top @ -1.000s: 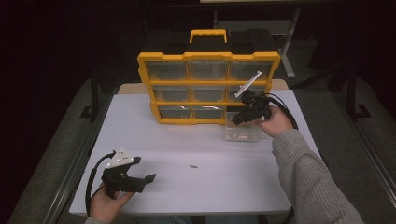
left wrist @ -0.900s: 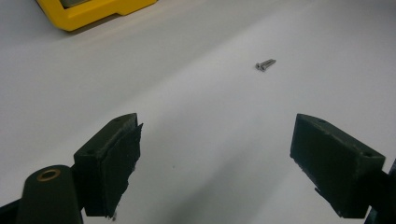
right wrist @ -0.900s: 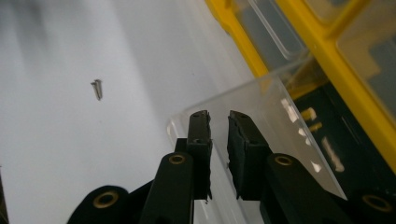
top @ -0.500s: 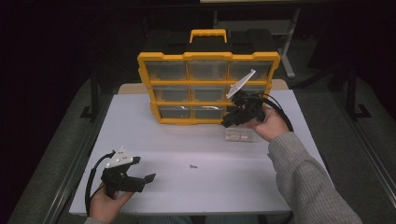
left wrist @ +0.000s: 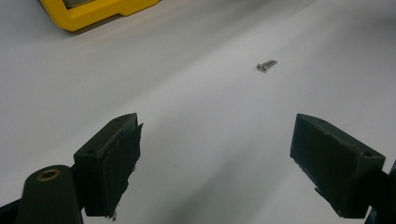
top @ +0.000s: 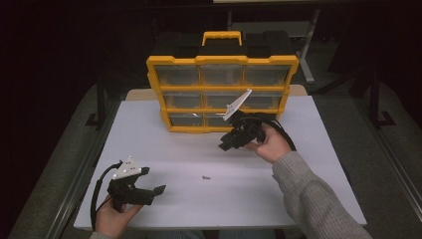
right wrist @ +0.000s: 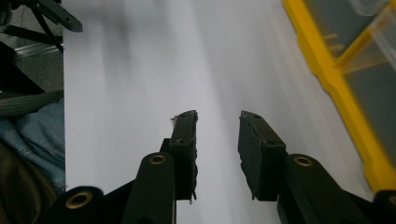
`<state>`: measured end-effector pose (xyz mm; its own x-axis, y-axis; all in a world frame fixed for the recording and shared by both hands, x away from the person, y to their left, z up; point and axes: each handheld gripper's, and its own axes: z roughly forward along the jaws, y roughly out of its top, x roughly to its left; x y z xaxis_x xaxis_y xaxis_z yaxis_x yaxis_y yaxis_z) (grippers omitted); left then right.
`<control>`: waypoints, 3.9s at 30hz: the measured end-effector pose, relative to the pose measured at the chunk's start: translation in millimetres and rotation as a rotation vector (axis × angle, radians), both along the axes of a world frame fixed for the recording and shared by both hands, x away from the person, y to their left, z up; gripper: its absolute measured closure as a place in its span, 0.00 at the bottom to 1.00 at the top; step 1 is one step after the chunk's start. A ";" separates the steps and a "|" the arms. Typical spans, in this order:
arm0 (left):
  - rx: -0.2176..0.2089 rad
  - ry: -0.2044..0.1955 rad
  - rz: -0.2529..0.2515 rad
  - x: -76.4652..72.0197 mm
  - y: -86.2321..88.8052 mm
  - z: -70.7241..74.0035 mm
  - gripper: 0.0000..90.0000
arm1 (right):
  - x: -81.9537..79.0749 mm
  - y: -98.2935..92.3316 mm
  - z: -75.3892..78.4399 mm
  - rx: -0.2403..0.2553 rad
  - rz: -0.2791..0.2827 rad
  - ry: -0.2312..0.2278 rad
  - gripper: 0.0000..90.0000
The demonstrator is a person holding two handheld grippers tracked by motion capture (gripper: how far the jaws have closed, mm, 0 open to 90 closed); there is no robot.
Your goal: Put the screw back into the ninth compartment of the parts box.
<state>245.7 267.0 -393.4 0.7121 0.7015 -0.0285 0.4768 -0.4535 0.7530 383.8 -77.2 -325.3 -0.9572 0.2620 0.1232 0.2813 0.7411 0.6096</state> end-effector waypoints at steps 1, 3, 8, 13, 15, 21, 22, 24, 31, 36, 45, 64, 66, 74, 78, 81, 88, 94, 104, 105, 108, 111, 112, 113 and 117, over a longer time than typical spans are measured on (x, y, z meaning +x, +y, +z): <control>0.000 -0.002 -0.001 0.1 0.1 0.1 0.17 | -0.8 2.8 -2.4 0.001 0.005 0.005 0.72; 0.001 -0.002 -0.002 0.1 0.1 0.1 0.17 | -3.0 8.2 -6.9 -0.004 0.012 0.007 0.71; 0.000 -0.004 -0.003 0.0 0.1 0.2 0.17 | -7.7 27.5 -26.2 -0.012 0.047 0.033 0.71; -0.001 0.003 -0.001 -0.1 0.1 -0.1 0.17 | -9.5 39.0 -39.7 -0.040 0.056 0.038 0.71; 0.000 0.000 -0.001 0.1 0.3 -0.3 0.17 | -10.4 47.9 -50.2 -0.057 0.076 0.047 0.72; -0.002 -0.003 -0.003 0.2 0.7 -0.6 0.17 | -12.0 59.0 -67.4 -0.066 0.101 0.061 0.76; 0.000 -0.004 -0.004 0.2 0.9 -0.4 0.17 | -12.3 60.1 -69.9 -0.072 0.098 0.071 0.77; -0.005 -0.002 0.001 -0.1 0.7 -0.5 0.17 | -12.5 61.7 -74.5 -0.075 0.103 0.067 0.77; -0.008 0.003 0.002 -0.1 0.3 -1.1 0.17 | -12.8 66.9 -91.0 -0.098 0.111 0.064 0.80; -0.012 -0.001 0.003 0.5 0.4 -1.3 0.17 | -14.3 70.6 -99.7 -0.114 0.120 0.074 0.83; -0.015 0.000 0.007 -0.2 1.2 -0.8 0.17 | -15.0 73.1 -103.6 -0.138 0.114 0.078 0.86; -0.007 0.004 0.001 0.4 0.1 -1.4 0.17 | -16.4 73.6 -104.9 -0.154 0.120 0.025 0.96; -0.006 0.004 0.000 0.3 0.1 -1.4 0.17 | -15.5 73.6 -104.7 -0.156 0.120 0.031 0.96; -0.004 0.005 0.001 0.2 0.0 -1.2 0.17 | -12.1 71.6 -104.1 -0.154 0.119 0.052 0.96; -0.001 0.005 -0.002 0.4 -0.5 -1.5 0.17 | -9.9 68.6 -100.5 -0.132 0.119 0.070 0.96; -0.001 0.006 0.000 0.3 -0.4 -1.3 0.17 | -9.0 67.1 -96.7 -0.126 0.116 0.075 0.96; -0.002 0.003 0.000 0.0 -0.1 -0.4 0.17 | -5.1 60.6 -76.5 -0.105 0.113 0.078 0.96; -0.003 0.002 -0.003 0.2 -0.6 -0.4 0.17 | -0.8 55.0 -60.9 -0.084 0.108 0.086 0.96; -0.012 0.001 0.004 0.8 -1.7 -0.6 0.17 | 12.0 35.0 -34.2 -0.057 0.075 0.073 0.96; -0.005 0.001 0.000 0.9 -1.3 -0.3 0.17 | 12.5 33.6 -31.8 -0.059 0.065 0.075 0.96; -0.004 0.000 -0.001 1.2 -1.6 -1.0 0.17 | 17.1 26.8 -23.2 -0.053 0.060 0.056 0.96; -0.012 0.002 0.004 1.1 -2.7 -1.6 0.17 | 20.3 20.8 -15.7 -0.040 0.047 0.056 0.96; -0.003 0.002 -0.001 1.2 -2.2 -1.2 0.17 | 21.2 19.0 -13.2 -0.042 0.044 0.052 0.96; 0.000 0.002 -0.001 1.1 -2.2 -0.9 0.17 | 22.2 17.2 -11.0 -0.043 0.042 0.044 0.96; -0.001 0.005 0.000 1.5 -2.4 -0.8 0.17 | 26.2 9.1 -3.5 -0.042 0.025 0.032 0.96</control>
